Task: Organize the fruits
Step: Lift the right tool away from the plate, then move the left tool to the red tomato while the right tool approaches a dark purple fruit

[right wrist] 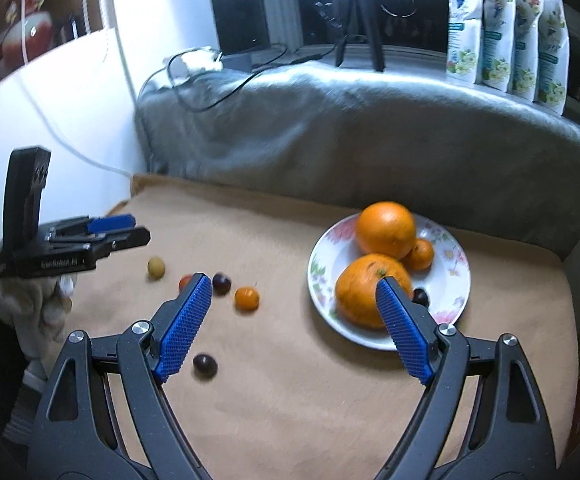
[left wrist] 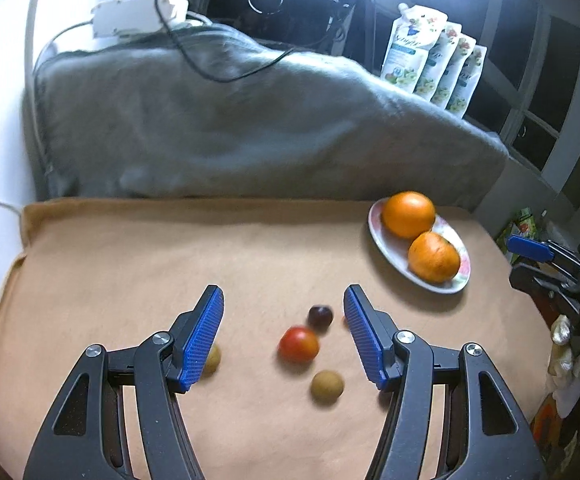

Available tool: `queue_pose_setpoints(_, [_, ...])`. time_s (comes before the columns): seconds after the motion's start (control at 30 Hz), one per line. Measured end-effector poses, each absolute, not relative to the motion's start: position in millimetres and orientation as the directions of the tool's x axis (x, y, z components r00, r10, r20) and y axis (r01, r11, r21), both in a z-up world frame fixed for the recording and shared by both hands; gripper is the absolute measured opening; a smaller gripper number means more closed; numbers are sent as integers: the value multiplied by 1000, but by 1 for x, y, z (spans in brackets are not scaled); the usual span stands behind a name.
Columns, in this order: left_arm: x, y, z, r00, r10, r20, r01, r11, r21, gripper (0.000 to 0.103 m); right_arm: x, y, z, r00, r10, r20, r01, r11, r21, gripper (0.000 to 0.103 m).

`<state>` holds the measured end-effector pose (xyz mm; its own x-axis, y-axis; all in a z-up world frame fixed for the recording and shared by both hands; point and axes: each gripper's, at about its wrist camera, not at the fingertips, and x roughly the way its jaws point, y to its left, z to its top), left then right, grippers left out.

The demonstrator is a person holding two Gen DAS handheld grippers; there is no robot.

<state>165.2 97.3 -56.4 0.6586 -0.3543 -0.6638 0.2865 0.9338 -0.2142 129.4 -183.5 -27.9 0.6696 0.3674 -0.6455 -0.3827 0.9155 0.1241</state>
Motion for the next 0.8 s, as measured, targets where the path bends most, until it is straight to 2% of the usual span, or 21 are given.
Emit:
queue_pose_setpoints(0.3, [157, 96, -81, 622, -365, -693, 285, 930, -234, 60, 108, -162, -45, 650, 363, -668, -425, 902, 77, 87])
queue_pose_setpoints(0.8, [159, 77, -116, 546, -388, -742, 306, 917, -255, 51, 95, -121, -81, 566, 396, -723, -525, 849, 54, 87])
